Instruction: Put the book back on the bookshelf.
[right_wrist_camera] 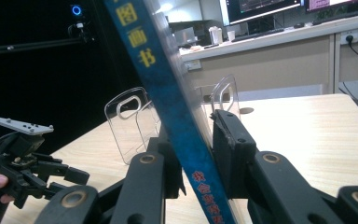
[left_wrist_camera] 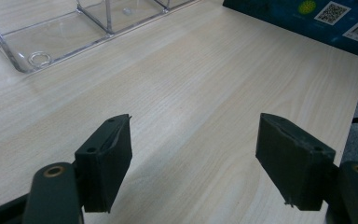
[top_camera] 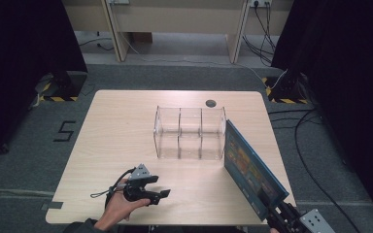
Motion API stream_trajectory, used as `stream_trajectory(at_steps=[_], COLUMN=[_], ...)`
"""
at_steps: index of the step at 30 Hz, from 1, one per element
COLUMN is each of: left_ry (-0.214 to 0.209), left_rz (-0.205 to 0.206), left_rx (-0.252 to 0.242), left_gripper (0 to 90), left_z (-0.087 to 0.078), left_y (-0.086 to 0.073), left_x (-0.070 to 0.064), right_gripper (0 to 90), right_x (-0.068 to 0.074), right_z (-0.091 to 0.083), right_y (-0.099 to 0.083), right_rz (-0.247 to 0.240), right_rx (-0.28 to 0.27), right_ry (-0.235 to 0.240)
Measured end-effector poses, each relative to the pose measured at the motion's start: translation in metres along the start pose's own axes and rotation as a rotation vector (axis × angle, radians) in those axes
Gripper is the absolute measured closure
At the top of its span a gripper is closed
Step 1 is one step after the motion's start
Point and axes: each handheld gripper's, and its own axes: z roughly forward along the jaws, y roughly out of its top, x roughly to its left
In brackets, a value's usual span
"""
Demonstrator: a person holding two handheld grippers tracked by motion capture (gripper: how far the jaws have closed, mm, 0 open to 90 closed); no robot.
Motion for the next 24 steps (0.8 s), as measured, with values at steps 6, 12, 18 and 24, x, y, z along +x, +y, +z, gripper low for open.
stream_trajectory(at_steps=[6, 12, 18, 24], left_ry=[-0.003, -0.011, -0.005, -0.004], left_rz=[0.013, 0.032, 0.046, 0.070], left_rx=[0.033, 0.070, 0.088, 0.120], left_gripper=[25.7, 25.3, 25.3, 25.0], left_z=[0.004, 0.007, 0.009, 0.012], left_y=[-0.002, -0.004, -0.005, -0.007], left_x=[-0.001, -0.003, -0.004, -0.005], right_gripper=[74.7, 75.7, 76.3, 76.8], right_x=[-0.003, -0.007, -0.011, -0.013], right_z=[0.000, -0.001, -0.001, -0.001], right_y=[0.001, 0.002, 0.003, 0.003], right_rz=[-0.017, -0.035, -0.042, -0.055], right_rx=[-0.001, 0.000, -0.003, -0.002], right_ry=[-0.004, -0.003, -0.002, -0.005])
